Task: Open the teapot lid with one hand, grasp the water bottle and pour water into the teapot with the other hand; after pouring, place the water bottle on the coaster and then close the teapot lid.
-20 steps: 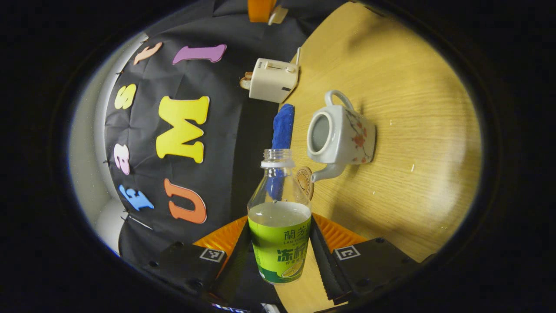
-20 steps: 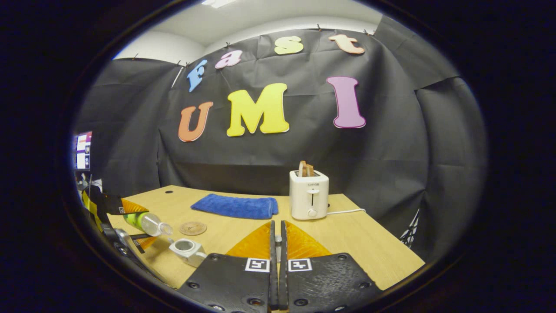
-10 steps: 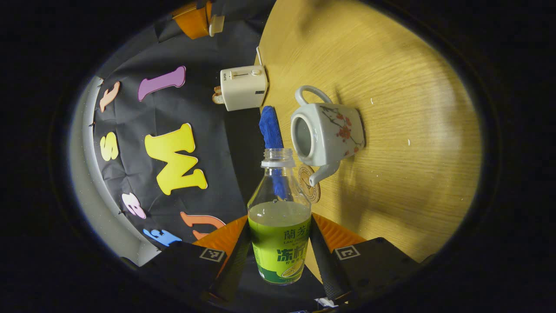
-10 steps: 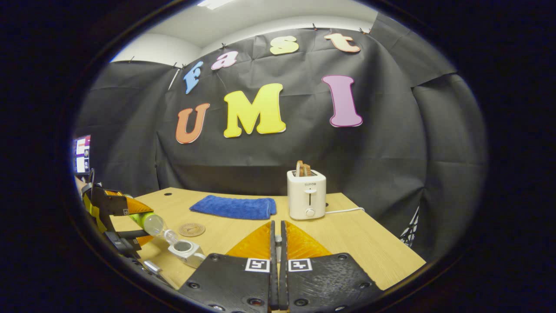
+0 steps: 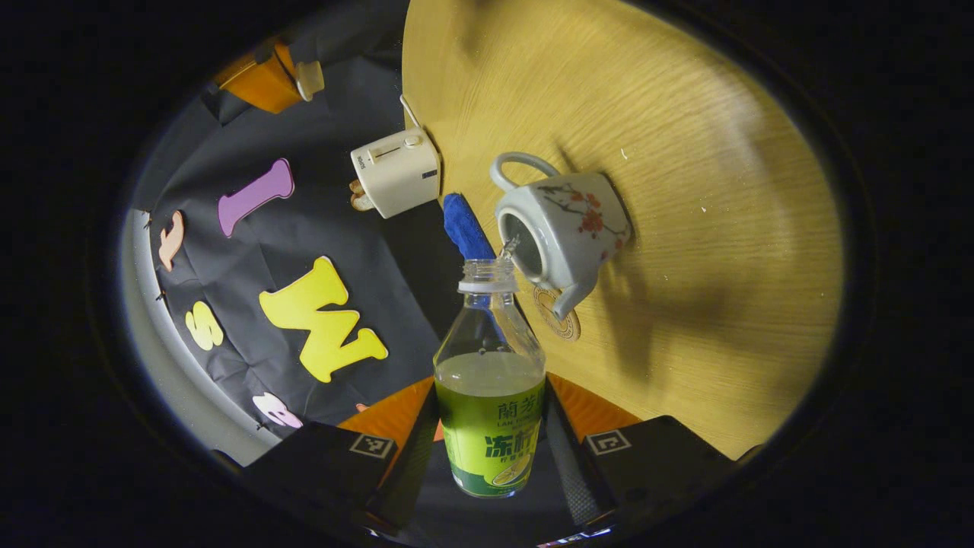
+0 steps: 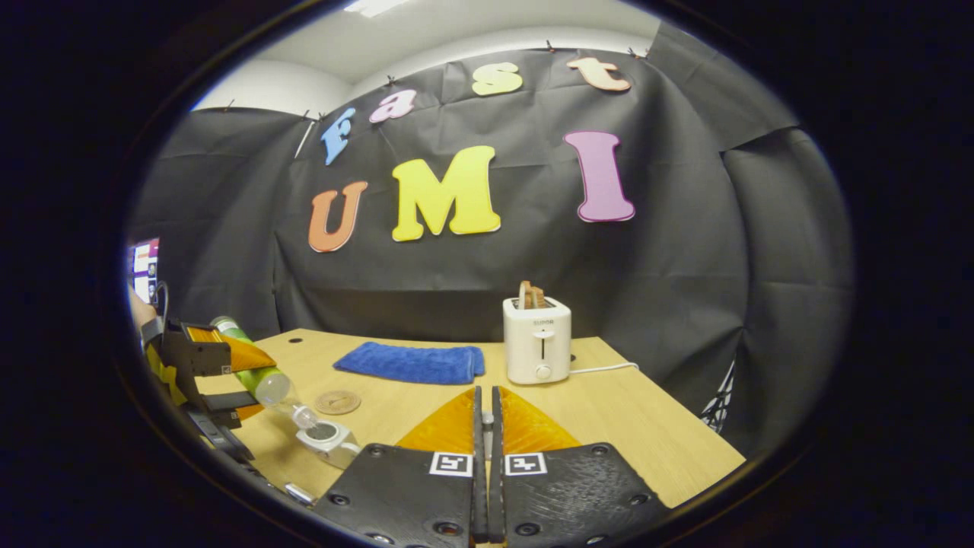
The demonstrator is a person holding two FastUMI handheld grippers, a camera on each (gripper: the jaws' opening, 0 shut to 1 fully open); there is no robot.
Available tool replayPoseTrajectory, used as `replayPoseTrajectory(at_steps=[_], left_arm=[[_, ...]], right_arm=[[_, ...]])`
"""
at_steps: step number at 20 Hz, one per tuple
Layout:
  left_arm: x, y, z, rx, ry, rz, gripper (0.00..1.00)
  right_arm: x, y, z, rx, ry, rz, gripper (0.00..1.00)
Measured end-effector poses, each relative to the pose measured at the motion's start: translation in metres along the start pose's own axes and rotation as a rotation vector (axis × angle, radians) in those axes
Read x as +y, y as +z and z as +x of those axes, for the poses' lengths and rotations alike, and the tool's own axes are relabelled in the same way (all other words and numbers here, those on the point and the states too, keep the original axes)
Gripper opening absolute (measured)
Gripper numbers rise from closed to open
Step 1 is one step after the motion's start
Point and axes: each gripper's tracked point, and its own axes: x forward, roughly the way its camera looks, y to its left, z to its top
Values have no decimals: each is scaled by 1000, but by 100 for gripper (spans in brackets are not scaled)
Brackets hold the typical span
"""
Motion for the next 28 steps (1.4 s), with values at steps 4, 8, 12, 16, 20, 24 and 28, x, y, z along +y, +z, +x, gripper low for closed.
replayPoseTrajectory(at_steps=[4,8,12,16,20,24,28], left_arm=[[2,1,-6,3,-5,43,77],[2,1,-8,10,-7,68,76],[3,2,-7,14,-3,102,77],[5,1,-7,18,0,118,76],[6,2,-7,20,2,124,76],[6,0,-6,29,-8,138,77],[6,2,-6,26,-13,142,76]], right_arm=[[0,1,-1,-1,6,-2,1],[-1,0,0,-1,2,0,0],[1,-1,-1,5,4,-3,1],[1,0,-1,3,4,-5,1],[0,1,-1,3,-2,-10,1],[0,1,-2,4,-1,-11,1],[1,2,-3,-1,4,-18,1]])
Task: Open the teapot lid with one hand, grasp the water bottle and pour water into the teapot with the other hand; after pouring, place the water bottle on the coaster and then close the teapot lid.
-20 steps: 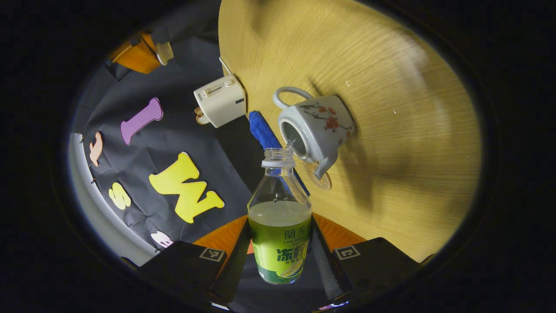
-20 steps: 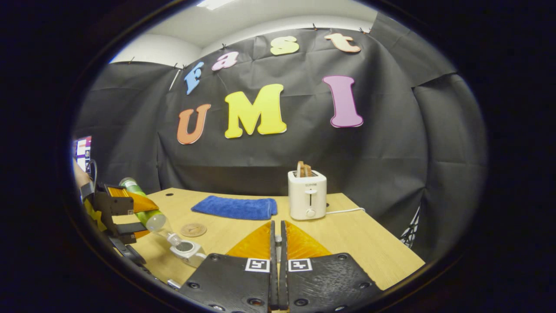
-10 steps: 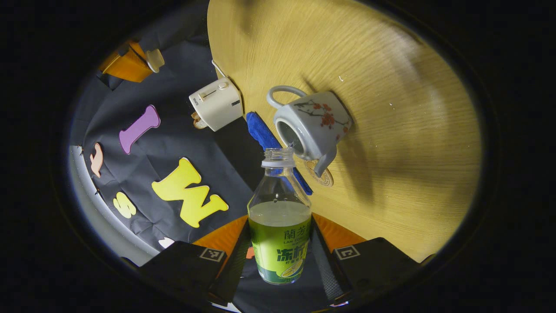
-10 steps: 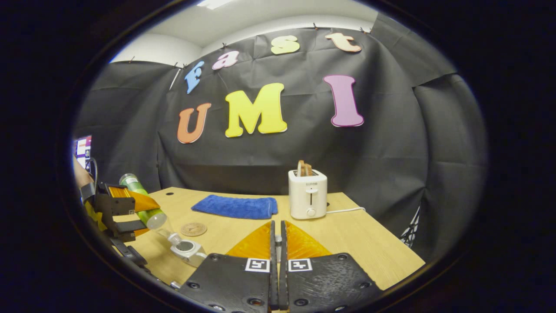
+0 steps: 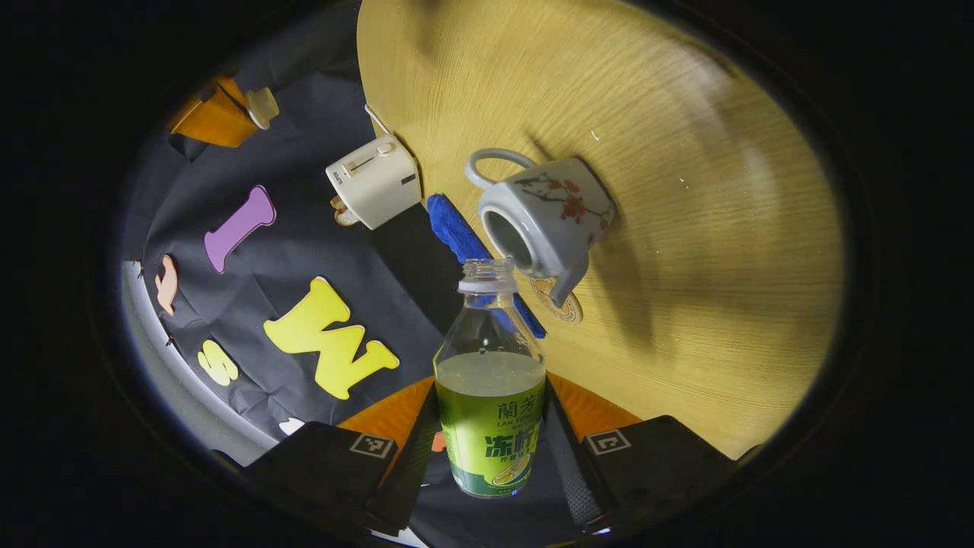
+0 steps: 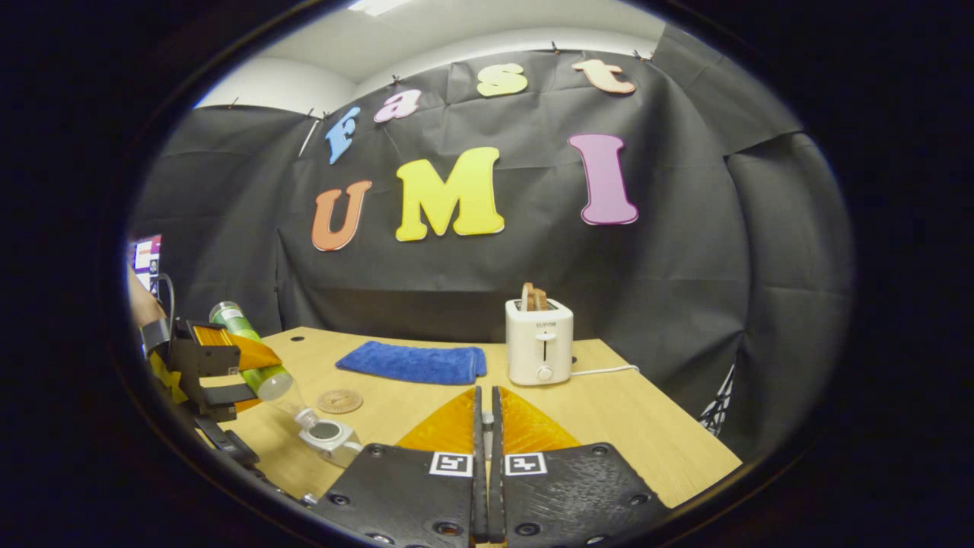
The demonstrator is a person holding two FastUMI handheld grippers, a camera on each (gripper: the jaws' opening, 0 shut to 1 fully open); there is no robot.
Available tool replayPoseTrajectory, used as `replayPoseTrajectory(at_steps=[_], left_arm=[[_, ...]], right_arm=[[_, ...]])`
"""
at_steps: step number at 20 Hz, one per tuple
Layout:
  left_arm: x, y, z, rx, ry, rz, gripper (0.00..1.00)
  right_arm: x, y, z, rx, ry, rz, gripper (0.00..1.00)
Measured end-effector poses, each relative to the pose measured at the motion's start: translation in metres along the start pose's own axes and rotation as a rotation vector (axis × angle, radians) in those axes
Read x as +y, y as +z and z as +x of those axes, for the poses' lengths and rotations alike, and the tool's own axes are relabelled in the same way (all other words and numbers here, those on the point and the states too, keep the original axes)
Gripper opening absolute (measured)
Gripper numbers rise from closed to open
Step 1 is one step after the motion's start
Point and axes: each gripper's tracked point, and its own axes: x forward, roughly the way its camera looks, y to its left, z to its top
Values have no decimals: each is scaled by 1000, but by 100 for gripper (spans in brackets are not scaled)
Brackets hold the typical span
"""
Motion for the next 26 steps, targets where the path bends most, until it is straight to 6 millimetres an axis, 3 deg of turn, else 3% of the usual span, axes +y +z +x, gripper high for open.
replayPoseTrajectory(at_steps=[16,20,24,26], left_arm=[[5,5,5,-72,40,-60,77],[2,3,8,-147,58,-253,76],[3,4,13,-264,51,-611,76],[9,-9,22,-268,75,-794,76]], right_arm=[[-5,-6,6,17,-13,-4,1],[-9,-5,5,18,-26,1,0],[-5,-5,5,16,-24,-1,0],[1,-7,5,20,-10,2,1]])
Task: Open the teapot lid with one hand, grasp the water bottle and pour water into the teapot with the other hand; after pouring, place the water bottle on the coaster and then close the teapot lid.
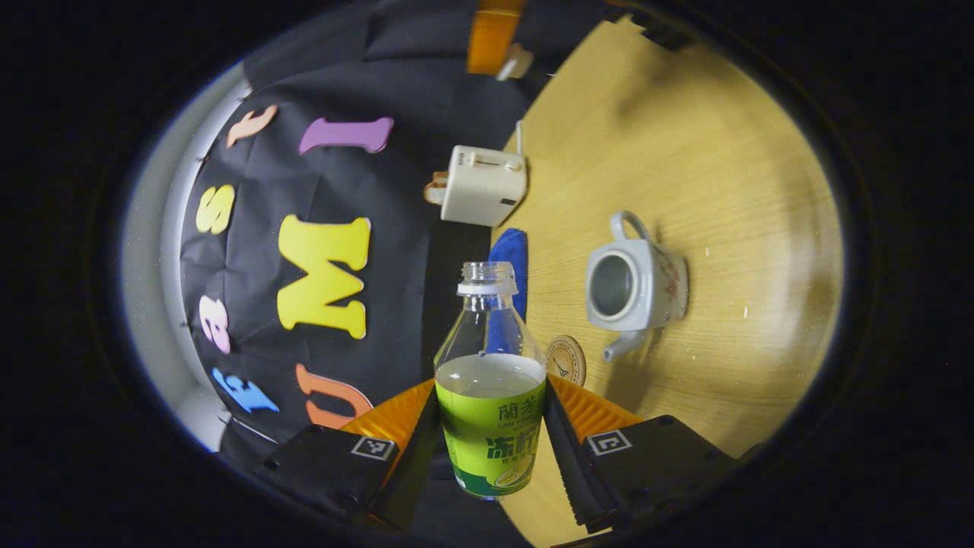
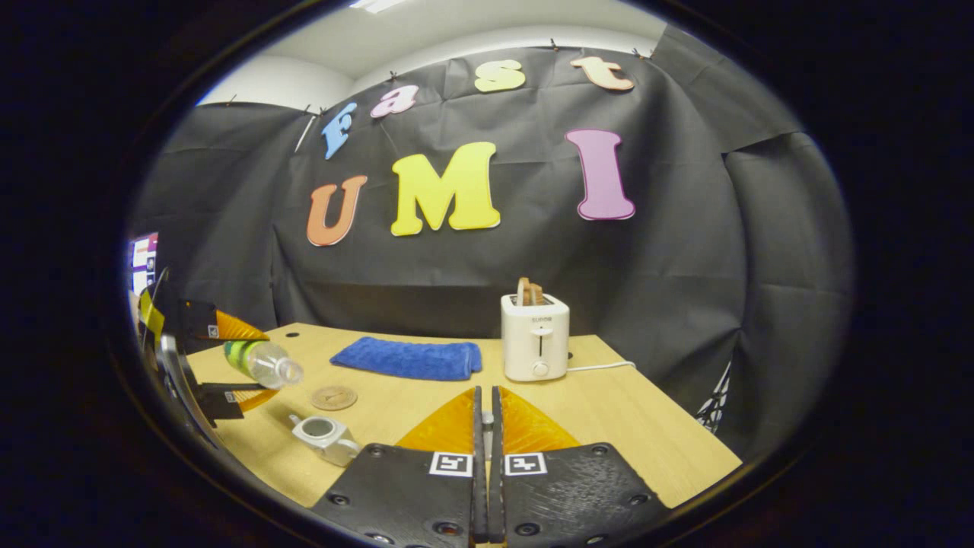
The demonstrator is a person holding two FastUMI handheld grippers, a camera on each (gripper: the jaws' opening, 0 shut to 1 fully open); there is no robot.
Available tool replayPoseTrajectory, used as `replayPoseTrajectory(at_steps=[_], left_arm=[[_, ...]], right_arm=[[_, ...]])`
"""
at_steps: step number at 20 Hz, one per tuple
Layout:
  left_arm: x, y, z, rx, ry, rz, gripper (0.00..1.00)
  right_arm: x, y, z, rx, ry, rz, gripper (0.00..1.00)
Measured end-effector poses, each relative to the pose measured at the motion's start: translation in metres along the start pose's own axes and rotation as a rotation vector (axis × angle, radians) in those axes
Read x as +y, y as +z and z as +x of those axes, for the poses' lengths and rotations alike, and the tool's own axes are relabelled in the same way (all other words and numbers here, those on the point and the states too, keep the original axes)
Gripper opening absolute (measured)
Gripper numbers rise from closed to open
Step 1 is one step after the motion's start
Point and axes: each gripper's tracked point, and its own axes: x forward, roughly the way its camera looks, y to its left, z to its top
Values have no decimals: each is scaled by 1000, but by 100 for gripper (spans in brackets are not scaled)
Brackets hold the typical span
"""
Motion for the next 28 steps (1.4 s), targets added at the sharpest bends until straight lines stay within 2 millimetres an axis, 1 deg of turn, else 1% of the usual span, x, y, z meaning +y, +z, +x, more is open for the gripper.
replayPoseTrajectory(at_steps=[1,3,6,7,9,11,12,13,15,17,20,22,24,28], left_arm=[[7,-2,4,-10,31,-96,76],[17,-16,17,-10,73,-277,76],[26,-26,39,-12,116,-464,76],[33,-30,39,-21,155,-519,76],[43,-28,50,-77,186,-690,76],[45,-16,66,-135,154,-917,76],[51,-15,71,-145,160,-1019,77],[60,-14,75,-150,170,-1113,77],[69,-20,86,-150,180,-1264,78],[70,-24,99,-139,185,-1338,78],[57,-34,114,-100,187,-1353,80],[46,-36,119,-99,180,-1382,80],[40,-38,124,-89,176,-1385,80],[39,-36,123,-88,160,-1367,81]], right_arm=[[3,-2,-1,5,5,-2,1],[8,-3,1,7,12,-14,1],[15,-8,2,13,23,-26,2],[17,-8,3,16,24,-29,2],[18,-9,3,17,23,-36,1],[18,-11,4,20,22,-35,1],[18,-13,5,23,22,-34,1],[18,-13,6,26,21,-34,1],[18,-16,8,32,19,-33,1],[17,-19,9,36,16,-33,1],[18,-23,12,47,16,-29,1],[20,-27,13,53,13,-46,1],[23,-30,15,57,15,-61,0],[31,-36,17,73,30,-69,1]])
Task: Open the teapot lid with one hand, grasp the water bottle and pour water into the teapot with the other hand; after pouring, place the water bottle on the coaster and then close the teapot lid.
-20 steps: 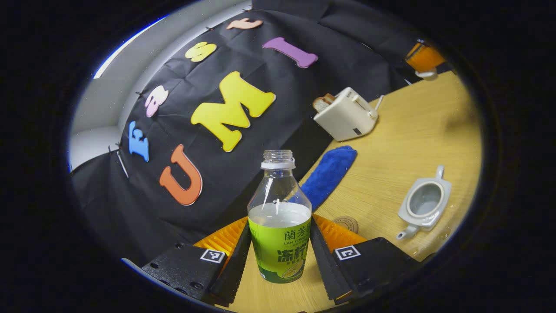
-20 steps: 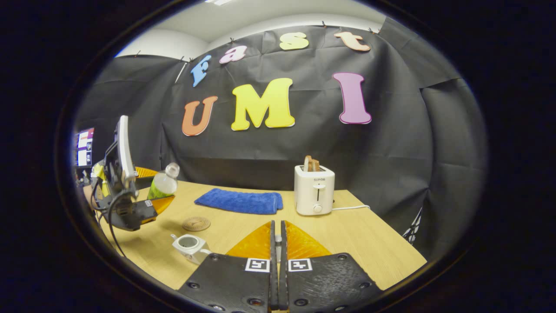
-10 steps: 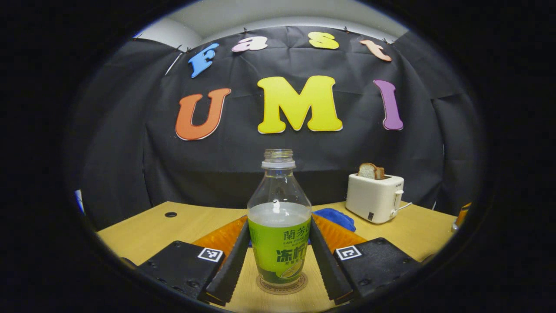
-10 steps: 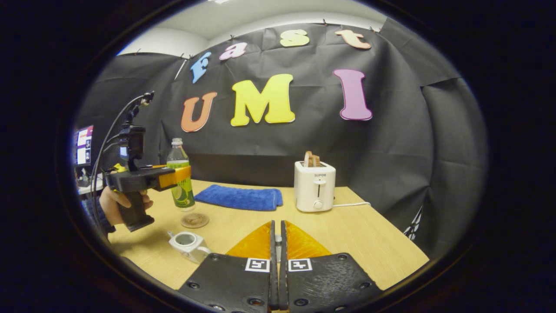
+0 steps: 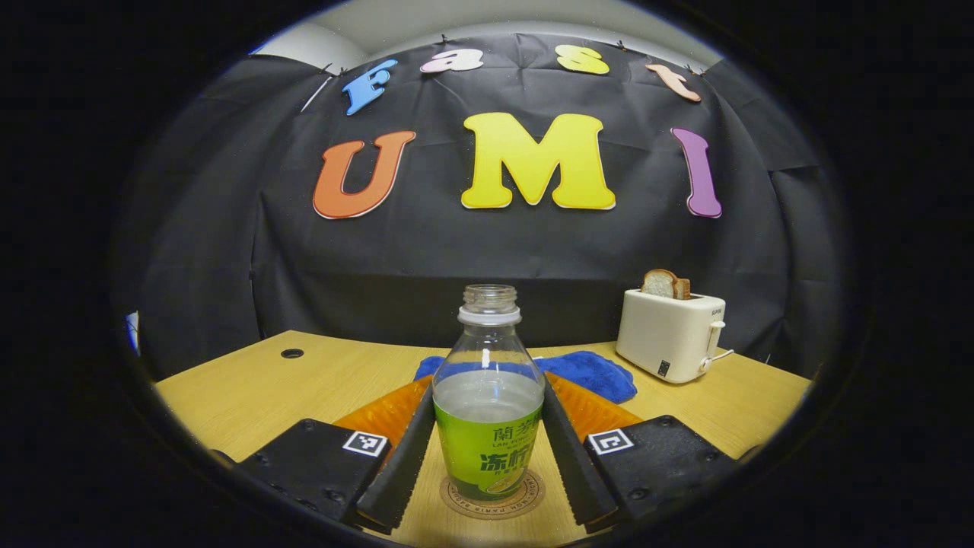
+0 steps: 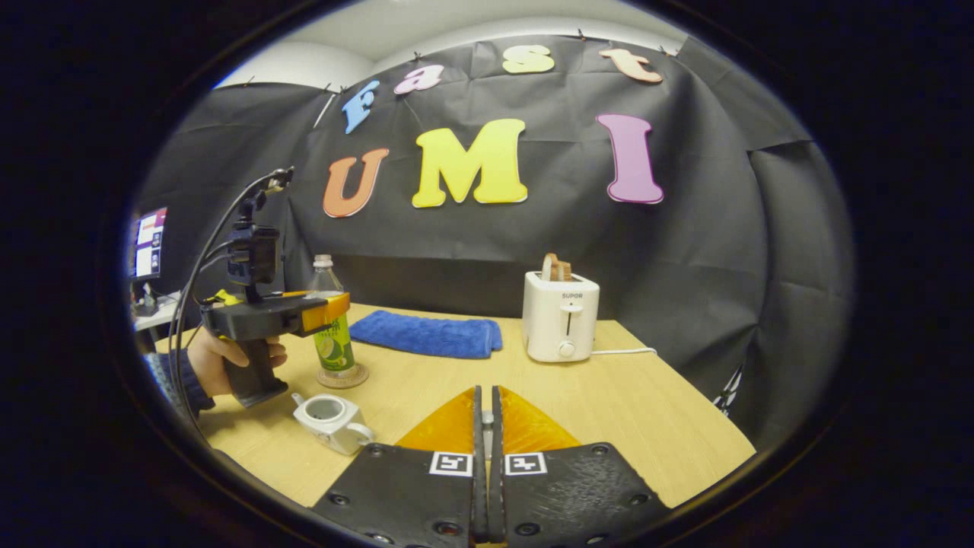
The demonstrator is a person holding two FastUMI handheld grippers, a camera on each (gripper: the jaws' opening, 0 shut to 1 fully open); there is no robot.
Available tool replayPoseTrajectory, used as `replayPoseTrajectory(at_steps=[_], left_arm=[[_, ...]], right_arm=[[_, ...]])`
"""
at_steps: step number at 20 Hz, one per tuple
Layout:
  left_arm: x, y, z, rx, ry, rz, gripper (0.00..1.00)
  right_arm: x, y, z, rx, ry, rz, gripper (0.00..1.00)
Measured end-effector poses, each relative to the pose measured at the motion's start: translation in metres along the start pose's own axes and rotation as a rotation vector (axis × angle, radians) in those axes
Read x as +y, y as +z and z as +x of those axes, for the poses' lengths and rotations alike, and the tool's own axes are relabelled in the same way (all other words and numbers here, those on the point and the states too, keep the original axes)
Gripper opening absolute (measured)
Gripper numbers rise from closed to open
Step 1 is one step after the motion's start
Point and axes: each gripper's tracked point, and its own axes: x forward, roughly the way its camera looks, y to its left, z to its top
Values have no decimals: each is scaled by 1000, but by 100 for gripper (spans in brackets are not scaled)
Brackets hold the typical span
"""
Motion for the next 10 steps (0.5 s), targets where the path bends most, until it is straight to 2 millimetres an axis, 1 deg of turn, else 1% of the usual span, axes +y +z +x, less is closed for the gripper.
replayPoseTrajectory(at_steps=[1,2,3,4,7,10], left_arm=[[-3,2,-1,-9,-15,-8,82],[-4,5,-3,-14,-24,-6,85],[-3,8,-4,-22,-21,2,95],[-1,11,-5,-25,-16,16,99],[0,28,-13,-53,-2,49,99],[11,52,-30,-89,42,52,99]], right_arm=[[2,0,0,2,3,-2,1],[4,-1,0,3,6,-4,1],[5,-1,0,2,8,-6,1],[6,-1,-1,0,9,-9,1],[12,2,-3,-13,19,-14,1],[24,6,-4,-30,59,6,1]])
